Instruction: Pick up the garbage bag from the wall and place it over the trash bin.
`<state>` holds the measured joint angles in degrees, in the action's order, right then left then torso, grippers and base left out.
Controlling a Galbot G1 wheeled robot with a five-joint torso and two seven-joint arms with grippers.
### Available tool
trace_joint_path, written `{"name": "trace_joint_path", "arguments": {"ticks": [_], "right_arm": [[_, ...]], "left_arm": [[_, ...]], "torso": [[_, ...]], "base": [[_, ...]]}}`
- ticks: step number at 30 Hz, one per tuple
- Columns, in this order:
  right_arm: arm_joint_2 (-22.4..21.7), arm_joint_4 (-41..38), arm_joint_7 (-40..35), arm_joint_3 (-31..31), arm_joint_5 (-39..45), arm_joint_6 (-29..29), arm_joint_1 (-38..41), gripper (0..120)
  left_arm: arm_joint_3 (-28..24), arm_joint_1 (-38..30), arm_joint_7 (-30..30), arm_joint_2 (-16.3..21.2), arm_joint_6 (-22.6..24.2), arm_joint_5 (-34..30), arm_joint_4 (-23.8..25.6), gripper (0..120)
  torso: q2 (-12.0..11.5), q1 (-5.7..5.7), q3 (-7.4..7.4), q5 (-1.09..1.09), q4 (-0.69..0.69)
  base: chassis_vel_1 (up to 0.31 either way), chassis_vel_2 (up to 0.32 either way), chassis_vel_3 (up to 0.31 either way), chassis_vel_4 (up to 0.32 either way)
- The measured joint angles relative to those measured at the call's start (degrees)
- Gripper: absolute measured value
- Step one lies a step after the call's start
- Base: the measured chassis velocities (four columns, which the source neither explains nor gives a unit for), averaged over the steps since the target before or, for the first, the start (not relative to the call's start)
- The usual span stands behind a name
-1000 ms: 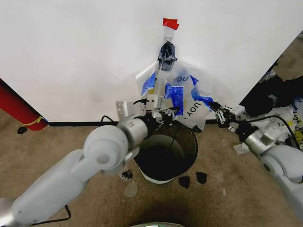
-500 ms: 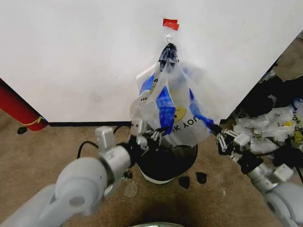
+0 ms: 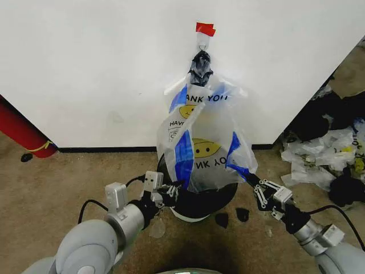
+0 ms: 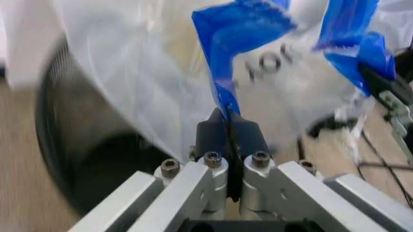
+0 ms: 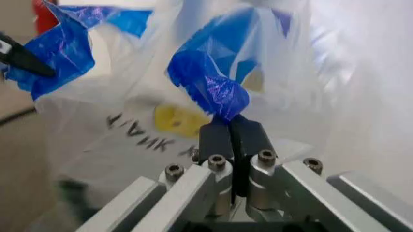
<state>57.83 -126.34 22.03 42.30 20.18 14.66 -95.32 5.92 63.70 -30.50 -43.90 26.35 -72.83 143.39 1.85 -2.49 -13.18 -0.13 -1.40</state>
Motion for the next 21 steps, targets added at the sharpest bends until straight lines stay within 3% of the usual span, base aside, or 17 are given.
{"name": "trace_joint_path", "arguments": {"ticks": [5, 14, 21], "right_arm": [[-1.50, -6.33, -6.23, 0.73, 2.92, -2.34, 2.59, 0], [-3.77, -15.27, -10.77, 4.76, 9.64, -6.44, 3.50, 0], [-8.24, -17.27, -14.62, 11.56, 22.28, -9.18, 4.83, 0]], "left_arm": [[0.06, -9.66, 0.71, 0.51, -3.33, -2.08, -0.03, 0], [0.45, -19.24, 0.72, 3.34, -5.72, -6.62, -0.07, 0], [1.47, -30.34, 0.68, 9.09, -7.61, -14.65, -0.09, 0]], "torso": [[0.00, -0.01, -0.01, 0.01, -0.01], [0.00, -0.01, -0.01, 0.00, -0.02], [0.00, -0.01, -0.01, 0.01, -0.01]], "base": [[0.000, 0.000, 0.000, 0.000], [0.000, 0.000, 0.000, 0.000], [0.000, 0.000, 0.000, 0.000]]}}
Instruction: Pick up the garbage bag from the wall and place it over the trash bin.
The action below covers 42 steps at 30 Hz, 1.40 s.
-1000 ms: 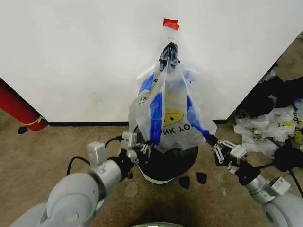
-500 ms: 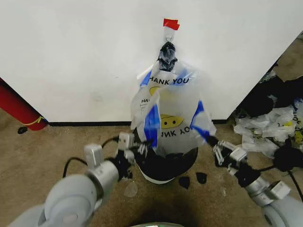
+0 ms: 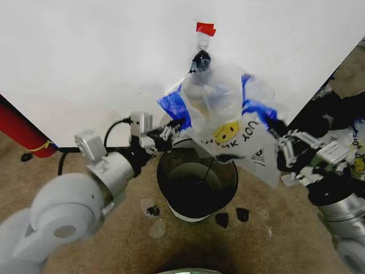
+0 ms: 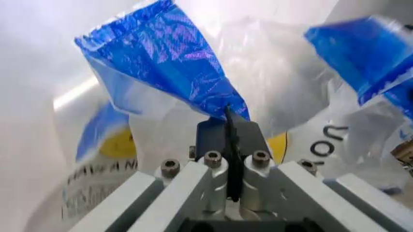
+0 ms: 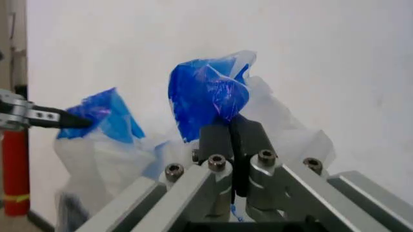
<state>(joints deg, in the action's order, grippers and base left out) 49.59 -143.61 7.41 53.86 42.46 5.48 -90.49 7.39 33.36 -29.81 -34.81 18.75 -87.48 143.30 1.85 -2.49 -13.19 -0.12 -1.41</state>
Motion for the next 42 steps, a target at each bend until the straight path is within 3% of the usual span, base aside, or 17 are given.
{"name": "trace_joint_path", "arguments": {"ticks": [2, 7, 12, 16, 17, 24, 31, 37, 42], "right_arm": [[-0.59, 0.00, -0.38, 0.90, 2.27, -0.32, 0.19, 0], [-2.85, 0.02, -1.79, 6.07, 16.04, -1.80, 1.37, 0], [-4.26, 0.10, -3.17, 9.03, 23.33, -2.99, 2.47, 0], [-7.93, 0.17, -5.55, 13.66, 37.00, -5.27, 3.96, 0], [-7.93, 0.17, -5.55, 13.66, 37.00, -5.27, 3.96, 0], [-15.86, 0.20, -7.60, 28.48, 67.66, -9.66, 3.21, 0], [-19.45, 0.26, -8.76, 28.27, 75.85, -10.70, 3.60, 0], [-18.92, 0.28, -9.18, 26.00, 76.44, -12.08, 3.72, 0], [-15.69, 0.36, -9.10, 19.18, 71.57, -13.11, 3.87, 0]], "left_arm": [[0.12, -1.74, -0.09, 0.79, -0.21, -1.54, 0.00, 0], [1.38, -13.43, -0.76, 5.16, -0.98, -10.83, 0.02, 0], [3.99, -19.09, -0.78, 7.44, -1.49, -15.10, 0.03, 0], [6.94, -25.86, -1.53, 10.65, -1.73, -22.75, 0.10, 0], [6.94, -25.86, -1.53, 10.65, -1.73, -22.75, 0.10, 0], [10.91, -30.81, -1.58, 17.62, -1.51, -33.88, 0.09, 0], [10.74, -34.84, -3.42, 22.38, 0.47, -37.99, 0.04, 0], [10.30, -36.66, -4.90, 23.11, 0.95, -39.99, 0.03, 0], [17.80, -24.81, -6.09, 22.14, 1.24, -38.67, -0.01, 0]], "torso": [[0.00, 0.00, 0.00, 0.01, -0.01], [0.00, 0.00, 0.00, 0.00, 0.00], [0.00, 0.00, 0.01, 0.01, -0.02], [0.00, 0.00, 0.01, 0.00, 0.00], [0.00, 0.00, 0.01, 0.00, 0.00], [-0.01, 0.01, 0.01, -0.02, 0.00], [-0.01, 0.01, 0.01, -0.01, 0.00], [-0.01, 0.01, 0.01, 0.00, 0.00], [-0.01, 0.01, 0.01, 0.01, -0.01]], "base": [[0.000, 0.000, 0.000, 0.000], [0.000, 0.000, 0.000, 0.000], [0.000, 0.000, 0.000, 0.000], [0.000, 0.000, 0.000, 0.000], [0.000, 0.000, 0.000, 0.000], [0.000, 0.000, 0.000, 0.000], [0.000, 0.000, 0.000, 0.000], [0.000, 0.000, 0.000, 0.000], [0.000, 0.000, 0.000, 0.000]]}}
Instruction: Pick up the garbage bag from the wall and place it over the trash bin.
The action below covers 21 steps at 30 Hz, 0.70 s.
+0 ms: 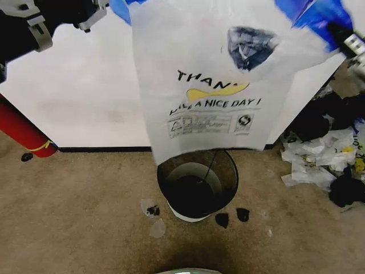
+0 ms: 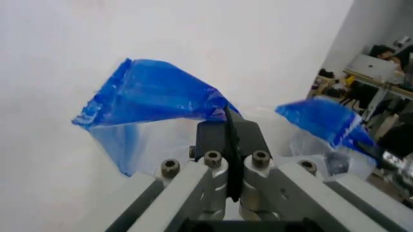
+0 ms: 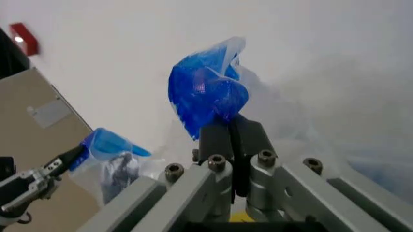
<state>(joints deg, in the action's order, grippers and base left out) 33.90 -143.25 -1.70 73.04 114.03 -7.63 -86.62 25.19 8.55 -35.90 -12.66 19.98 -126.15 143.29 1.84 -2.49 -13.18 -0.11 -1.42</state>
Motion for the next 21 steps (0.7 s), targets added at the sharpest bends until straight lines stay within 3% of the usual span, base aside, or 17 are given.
{"name": "trace_joint_path", "arguments": {"ticks": [3, 4, 9, 14, 21], "right_arm": [[2.56, 0.03, 0.57, -5.67, -4.56, -0.27, -0.19, 0], [2.56, 0.03, 0.57, -5.67, -4.56, -0.27, -0.19, 0], [5.15, 0.03, 1.44, -8.91, -7.79, -0.76, -1.18, 0], [5.68, 0.02, 1.91, -8.68, -8.31, -0.62, -1.80, 0], [13.19, 0.04, 3.04, -16.29, -15.65, -0.75, -1.82, 0]], "left_arm": [[6.62, 14.62, -0.44, -2.72, 0.31, 4.77, -0.05, 0], [6.62, 14.62, -0.44, -2.72, 0.31, 4.77, -0.05, 0], [13.62, 36.79, -0.23, -8.25, 0.77, 17.51, -0.11, 0], [10.95, 41.78, 0.98, -11.42, -0.07, 24.66, -0.16, 0], [8.37, 44.17, 2.23, -13.49, -0.20, 29.29, -0.21, 0]], "torso": [[0.00, 0.00, -0.01, 0.00, 0.01], [0.00, 0.00, -0.01, 0.00, 0.01], [0.00, 0.00, 0.00, -0.02, 0.01], [0.00, 0.00, 0.00, -0.03, 0.02], [0.01, 0.00, 0.00, -0.02, 0.01]], "base": [[0.000, 0.000, 0.000, 0.000], [0.000, 0.000, 0.000, 0.000], [0.000, 0.000, 0.000, 0.000], [0.000, 0.000, 0.000, 0.000], [0.000, 0.000, 0.000, 0.000]]}}
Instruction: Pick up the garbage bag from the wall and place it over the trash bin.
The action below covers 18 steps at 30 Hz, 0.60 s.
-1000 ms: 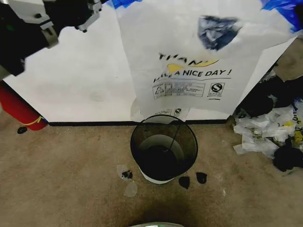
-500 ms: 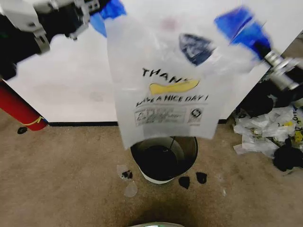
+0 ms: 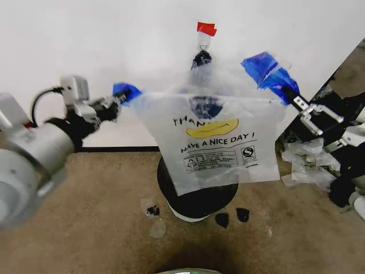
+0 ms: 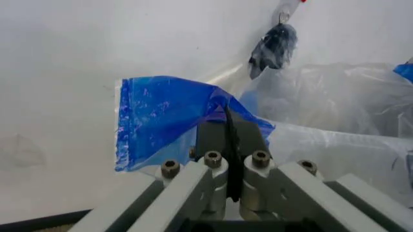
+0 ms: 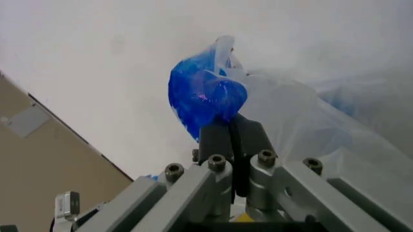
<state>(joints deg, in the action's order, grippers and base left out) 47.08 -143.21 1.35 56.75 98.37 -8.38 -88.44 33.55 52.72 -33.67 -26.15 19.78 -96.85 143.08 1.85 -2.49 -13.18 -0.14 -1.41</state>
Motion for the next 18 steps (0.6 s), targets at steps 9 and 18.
{"name": "trace_joint_path", "arguments": {"ticks": [9, 18], "right_arm": [[8.98, 0.01, 0.77, -8.80, -5.86, -0.13, 0.50, 0], [14.46, 0.02, 0.74, -17.75, -12.25, -1.04, -3.45, 0]], "left_arm": [[4.81, -3.20, 1.43, 3.43, -0.02, -2.80, 0.11, 0], [2.23, 6.00, 1.17, -2.27, 0.88, 3.89, 0.10, 0]], "torso": [[0.00, 0.00, 0.00, 0.02, 0.00], [0.00, 0.00, 0.00, -0.02, 0.00]], "base": [[0.000, 0.000, 0.000, 0.000], [0.000, 0.000, 0.000, 0.000]]}}
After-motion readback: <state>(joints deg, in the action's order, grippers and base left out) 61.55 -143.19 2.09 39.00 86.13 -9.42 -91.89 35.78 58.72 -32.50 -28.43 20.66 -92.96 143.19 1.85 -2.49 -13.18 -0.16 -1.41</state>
